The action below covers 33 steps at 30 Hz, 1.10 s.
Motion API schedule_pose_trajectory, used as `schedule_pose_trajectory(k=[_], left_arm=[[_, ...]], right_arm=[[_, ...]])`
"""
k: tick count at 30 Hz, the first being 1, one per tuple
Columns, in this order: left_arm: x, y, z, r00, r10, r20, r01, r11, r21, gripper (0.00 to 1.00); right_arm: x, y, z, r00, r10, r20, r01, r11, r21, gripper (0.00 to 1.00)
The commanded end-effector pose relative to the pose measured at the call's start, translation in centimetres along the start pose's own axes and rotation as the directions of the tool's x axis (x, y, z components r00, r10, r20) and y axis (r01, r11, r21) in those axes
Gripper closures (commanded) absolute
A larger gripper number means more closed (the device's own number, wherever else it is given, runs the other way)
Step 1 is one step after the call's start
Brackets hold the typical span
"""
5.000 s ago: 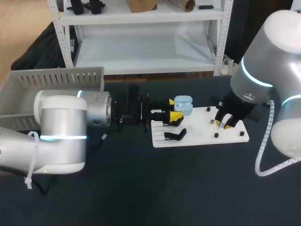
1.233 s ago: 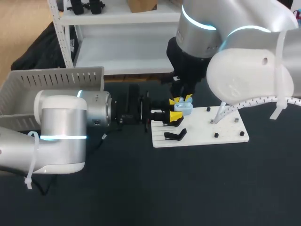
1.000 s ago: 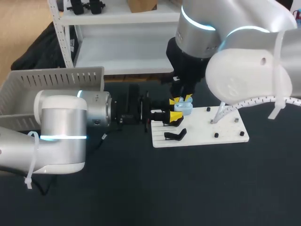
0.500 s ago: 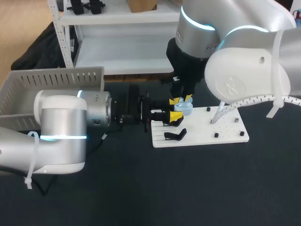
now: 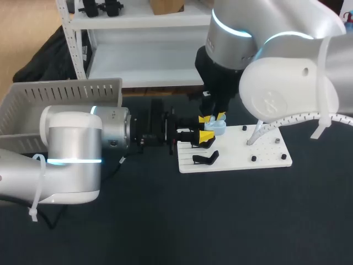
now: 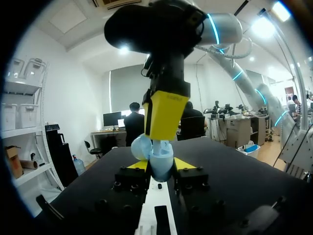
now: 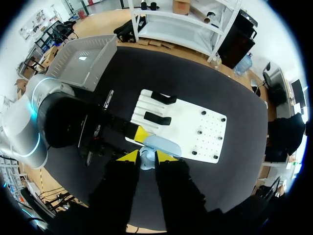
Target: Pick up each earbud case from the left stands, insert the matching earbuds, close the lid, and place the case in the box.
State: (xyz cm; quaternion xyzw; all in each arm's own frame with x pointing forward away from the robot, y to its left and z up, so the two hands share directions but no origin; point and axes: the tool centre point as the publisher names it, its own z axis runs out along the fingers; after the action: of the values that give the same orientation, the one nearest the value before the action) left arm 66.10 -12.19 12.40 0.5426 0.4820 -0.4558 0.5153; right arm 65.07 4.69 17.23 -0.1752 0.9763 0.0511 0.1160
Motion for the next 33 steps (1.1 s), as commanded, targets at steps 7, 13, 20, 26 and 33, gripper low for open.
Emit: schedule_pose_trajectory(k=[7, 13, 20, 26, 33], left_arm=[[0.0, -0.1, 0.1, 1.0, 0.002, 0.0, -0.002, 1.0, -0.006, 1.0], [0.0, -0.1, 0.1, 1.0, 0.002, 0.0, -0.002, 1.0, -0.006, 1.0], [0.0, -0.1, 0.1, 1.0, 0.002, 0.0, -0.002, 1.0, -0.006, 1.0], [0.0, -0.1, 0.1, 1.0, 0.002, 0.0, -0.002, 1.0, -0.006, 1.0], [0.0, -0.1, 0.1, 1.0, 0.002, 0.0, -0.002, 1.0, -0.006, 1.0]], right_arm=[[-0.2, -0.1, 0.4, 1.0, -0.002, -0.012, 0.002, 1.0, 0.01, 1.0], [-0.1, -0.2, 0.3, 1.0, 0.0, -0.012, 0.0, 1.0, 0.013, 0.66], [0.3, -0.4, -1.2, 1.0, 0.006, 0.018, -0.006, 1.0, 0.006, 0.51], [-0.8, -1.6, -2.6, 0.994, 0.087, 0.058, -0.087, 0.996, -0.005, 0.4], [-3.2, -4.0, -2.3, 0.963, 0.261, 0.068, -0.263, 0.965, 0.02, 0.0]])
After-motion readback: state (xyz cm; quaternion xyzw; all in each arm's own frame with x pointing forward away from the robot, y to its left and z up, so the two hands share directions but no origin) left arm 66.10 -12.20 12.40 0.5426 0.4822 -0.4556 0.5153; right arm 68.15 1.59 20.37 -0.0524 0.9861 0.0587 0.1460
